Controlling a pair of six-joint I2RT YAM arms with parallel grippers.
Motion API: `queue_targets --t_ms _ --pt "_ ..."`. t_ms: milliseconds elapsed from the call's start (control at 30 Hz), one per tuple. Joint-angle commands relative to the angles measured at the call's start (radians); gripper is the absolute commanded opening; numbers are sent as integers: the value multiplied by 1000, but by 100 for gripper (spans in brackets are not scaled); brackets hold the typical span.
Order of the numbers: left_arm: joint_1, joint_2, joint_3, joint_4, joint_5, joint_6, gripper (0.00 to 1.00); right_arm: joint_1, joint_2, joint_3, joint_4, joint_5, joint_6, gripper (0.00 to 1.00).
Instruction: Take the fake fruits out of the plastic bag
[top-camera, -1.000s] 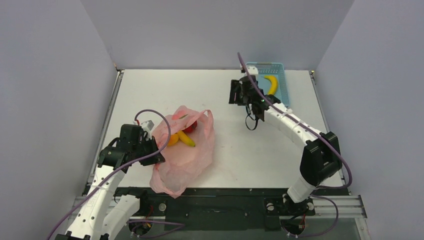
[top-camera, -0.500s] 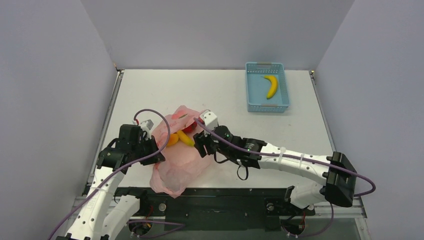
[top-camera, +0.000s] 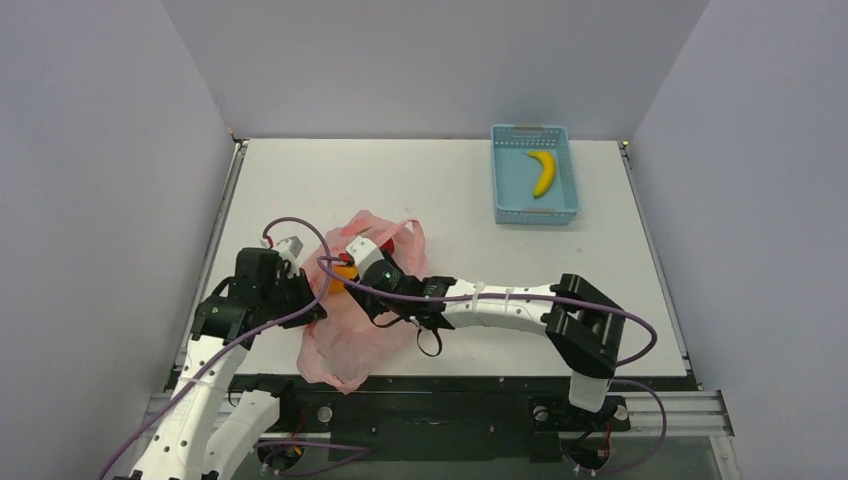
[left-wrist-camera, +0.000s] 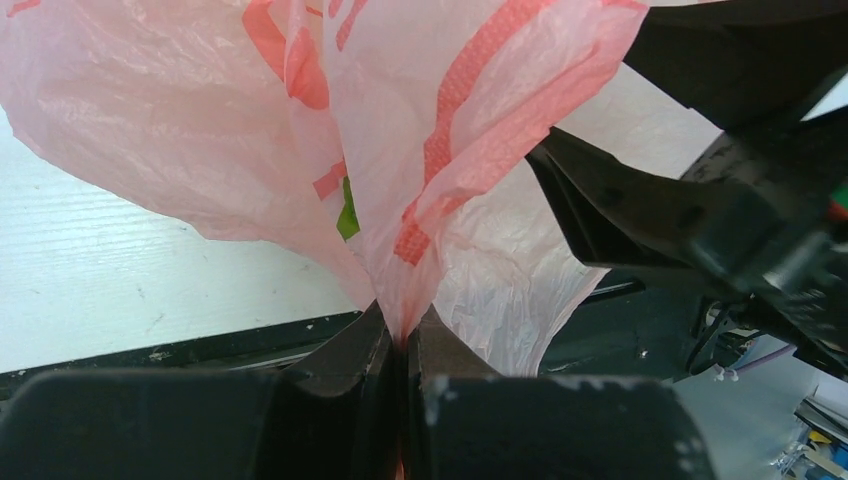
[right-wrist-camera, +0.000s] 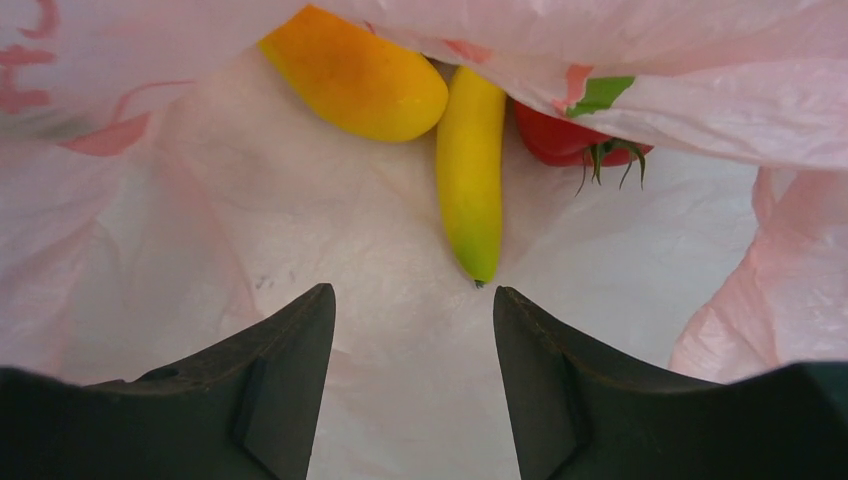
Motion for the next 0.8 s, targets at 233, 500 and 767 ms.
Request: queue_targets --t_ms 233,500,767 --pt "4 -3 37 39 6 20 1 0 151 126 20 155 -19 58" --pt "4 -3 34 40 17 22 1 -15 191 108 47 156 3 58" --pt "4 8 32 39 13 20 1 -53 206 47 157 103 16 57"
